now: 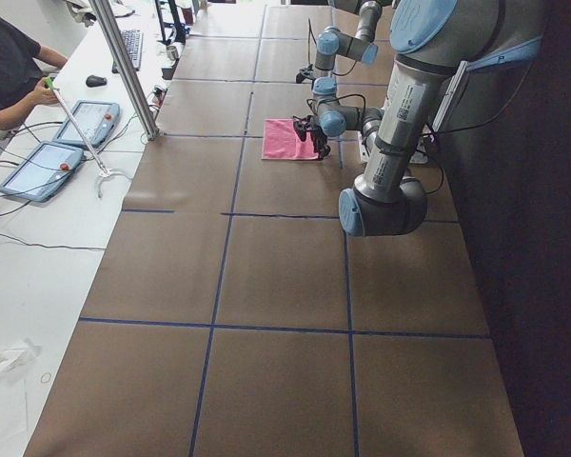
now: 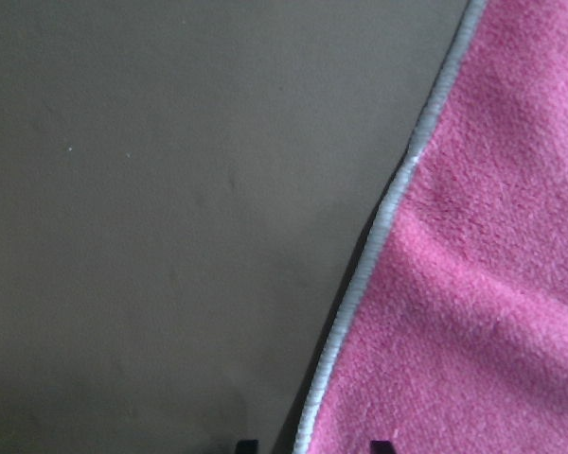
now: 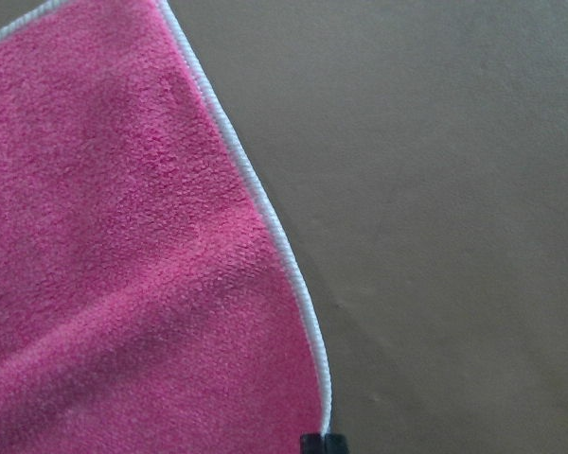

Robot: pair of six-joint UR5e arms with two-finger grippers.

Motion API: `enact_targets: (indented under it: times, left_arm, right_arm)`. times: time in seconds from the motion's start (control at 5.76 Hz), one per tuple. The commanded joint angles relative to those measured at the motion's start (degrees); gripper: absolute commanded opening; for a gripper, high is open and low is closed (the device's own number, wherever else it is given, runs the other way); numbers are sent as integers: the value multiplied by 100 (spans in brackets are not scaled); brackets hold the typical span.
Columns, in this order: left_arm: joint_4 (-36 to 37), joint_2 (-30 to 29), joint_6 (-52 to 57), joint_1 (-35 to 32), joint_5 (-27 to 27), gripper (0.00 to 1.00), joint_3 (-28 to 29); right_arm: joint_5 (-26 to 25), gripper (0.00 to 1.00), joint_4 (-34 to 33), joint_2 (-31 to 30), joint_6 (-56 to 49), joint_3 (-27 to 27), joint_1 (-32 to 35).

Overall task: Fold towel twice with both arms
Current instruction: 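Close both grippers on the near corners of the pink towel, then lift the near edge with both grippers and fold it over the far edge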

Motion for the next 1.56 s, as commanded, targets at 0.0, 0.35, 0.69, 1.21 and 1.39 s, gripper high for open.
enact_targets:
  times: [0.0, 0.35, 0.69, 1.21, 1.39]
  left_arm:
    - [0, 6, 2, 21, -2, 43, 11]
    - [9, -3, 19, 30, -28, 7, 2]
    - [17, -11, 37, 21, -11, 0, -67]
    - [61, 6, -85, 13, -11, 0, -708]
    - [62, 6, -121, 21, -11, 0, -727]
  right_arm:
    - [0, 1, 0, 0, 0, -1, -9]
    - [0, 1, 0, -9, 0, 8, 0]
    - [0, 1, 0, -26, 0, 8, 0]
    - [17, 2, 0, -545, 453, 771, -262]
    - [18, 2, 0, -606, 457, 1033, -237]
